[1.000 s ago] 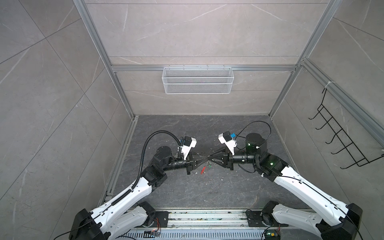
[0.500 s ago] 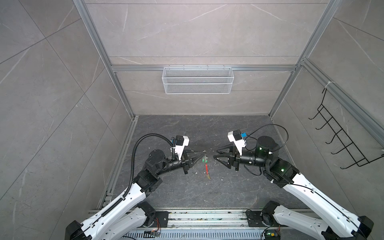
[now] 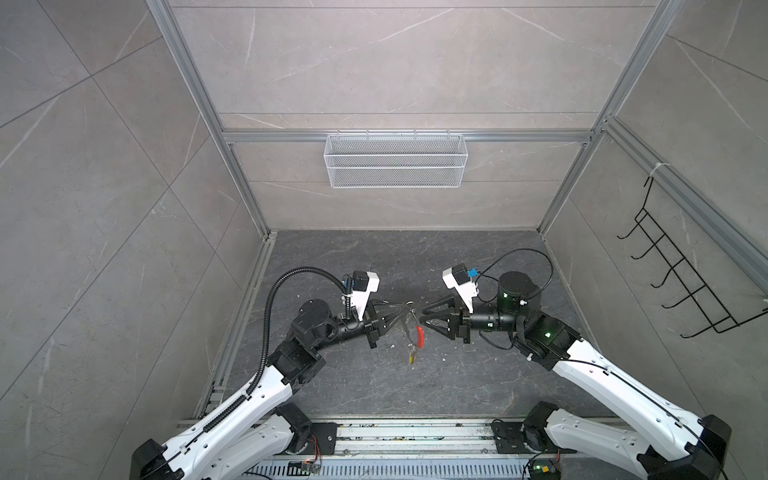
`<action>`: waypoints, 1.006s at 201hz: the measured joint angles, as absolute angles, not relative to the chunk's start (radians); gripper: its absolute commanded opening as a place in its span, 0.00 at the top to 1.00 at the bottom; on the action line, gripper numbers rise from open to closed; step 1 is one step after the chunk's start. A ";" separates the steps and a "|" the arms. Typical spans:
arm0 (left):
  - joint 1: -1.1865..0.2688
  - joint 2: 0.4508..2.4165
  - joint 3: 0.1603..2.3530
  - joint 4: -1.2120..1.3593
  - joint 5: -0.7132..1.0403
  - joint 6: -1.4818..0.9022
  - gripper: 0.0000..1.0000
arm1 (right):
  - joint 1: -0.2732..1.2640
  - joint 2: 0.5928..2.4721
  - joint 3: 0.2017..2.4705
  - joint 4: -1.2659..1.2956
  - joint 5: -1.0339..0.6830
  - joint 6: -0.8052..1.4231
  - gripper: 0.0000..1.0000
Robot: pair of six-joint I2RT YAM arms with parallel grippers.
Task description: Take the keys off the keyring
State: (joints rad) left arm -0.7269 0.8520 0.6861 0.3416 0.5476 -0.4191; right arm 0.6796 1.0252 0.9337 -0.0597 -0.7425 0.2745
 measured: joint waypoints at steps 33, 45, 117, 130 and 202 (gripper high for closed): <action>-0.731 0.855 0.686 0.346 0.528 -0.419 1.00 | 0.694 1.039 0.934 -0.039 -0.729 0.295 0.55; -0.732 0.857 0.686 0.344 0.518 -0.419 1.00 | 0.695 1.040 0.934 -0.027 -0.714 0.304 0.55; -0.737 0.825 0.686 0.344 0.432 -0.420 1.00 | 0.694 1.057 0.934 0.108 -0.608 0.411 0.61; -0.738 0.815 0.686 0.342 0.395 -0.423 1.00 | 0.694 1.060 0.934 0.120 -0.580 0.429 0.61; -0.740 0.797 0.686 0.281 0.269 -0.439 1.00 | 0.694 1.076 0.933 0.187 -0.535 0.480 0.61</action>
